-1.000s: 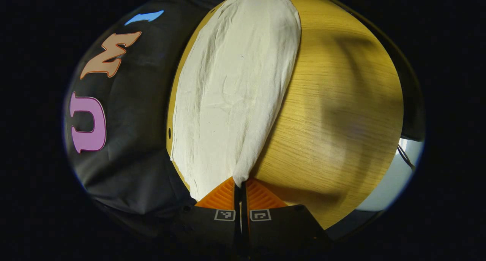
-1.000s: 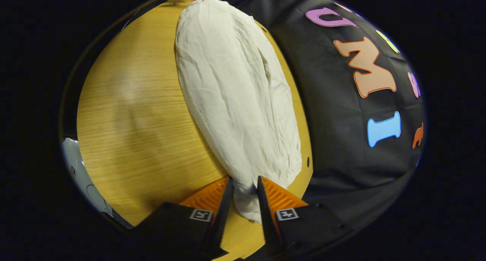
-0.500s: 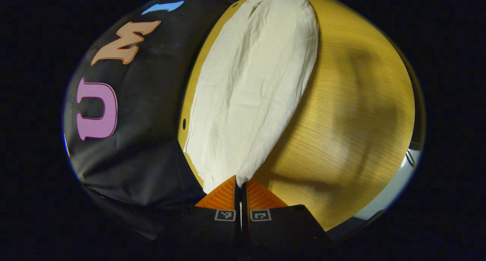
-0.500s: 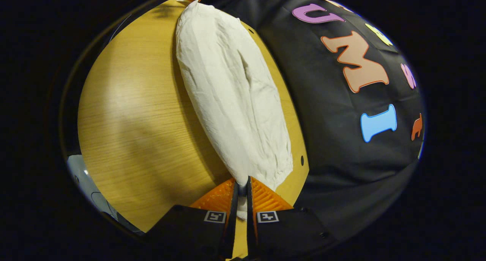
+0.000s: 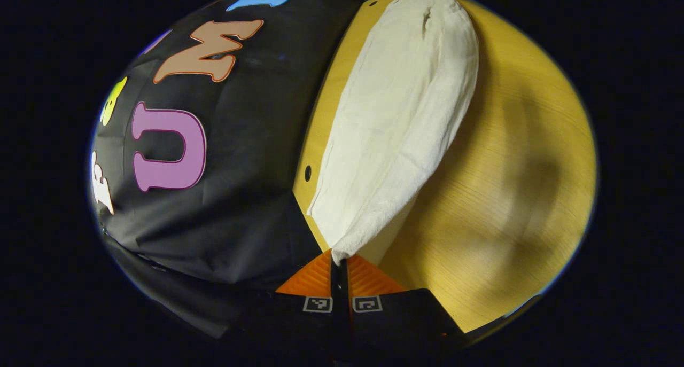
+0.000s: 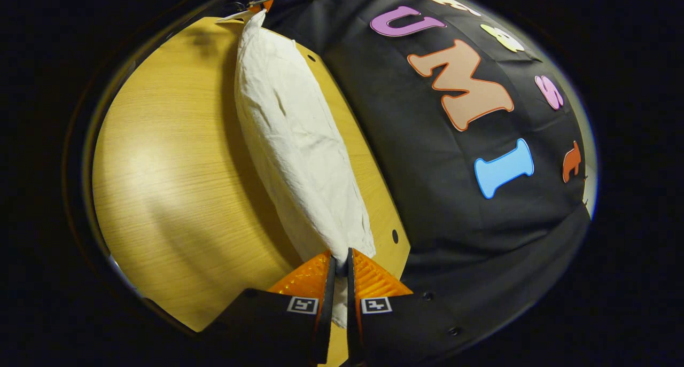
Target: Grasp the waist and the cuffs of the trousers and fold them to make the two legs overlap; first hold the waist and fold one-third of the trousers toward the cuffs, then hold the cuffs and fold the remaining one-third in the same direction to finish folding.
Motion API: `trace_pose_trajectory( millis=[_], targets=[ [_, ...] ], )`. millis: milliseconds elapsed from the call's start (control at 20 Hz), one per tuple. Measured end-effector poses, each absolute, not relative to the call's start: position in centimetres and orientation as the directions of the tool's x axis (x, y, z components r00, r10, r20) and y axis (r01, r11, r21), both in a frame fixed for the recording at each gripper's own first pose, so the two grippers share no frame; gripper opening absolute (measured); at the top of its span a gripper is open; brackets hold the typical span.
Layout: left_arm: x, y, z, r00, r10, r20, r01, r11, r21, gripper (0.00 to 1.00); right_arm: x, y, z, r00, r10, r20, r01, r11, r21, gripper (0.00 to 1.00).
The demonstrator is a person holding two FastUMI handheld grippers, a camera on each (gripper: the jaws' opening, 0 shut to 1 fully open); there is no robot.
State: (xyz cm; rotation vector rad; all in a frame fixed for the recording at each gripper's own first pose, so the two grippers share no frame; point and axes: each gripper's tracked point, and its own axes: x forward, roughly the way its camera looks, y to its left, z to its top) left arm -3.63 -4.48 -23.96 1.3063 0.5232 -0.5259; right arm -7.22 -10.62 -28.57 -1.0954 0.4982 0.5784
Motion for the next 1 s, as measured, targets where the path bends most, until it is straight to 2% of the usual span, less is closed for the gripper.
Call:
trace_pose_trajectory(
  millis=[550,1000],
  targets=[
    [4.7,-6.8,-21.7,0.819,-0.130,-0.559,0.572,0.250,0.781,0.00,1.1,-8.3,-26.2,0.837,0.097,-0.538,-0.515,0.469,-0.717,0.15],
    [12.6,-9.0,-21.6,0.848,-0.170,-0.502,0.528,0.337,0.779,0.00,8.2,-7.0,-27.6,0.868,0.002,-0.496,-0.417,0.545,-0.727,0.16]
  ],
)
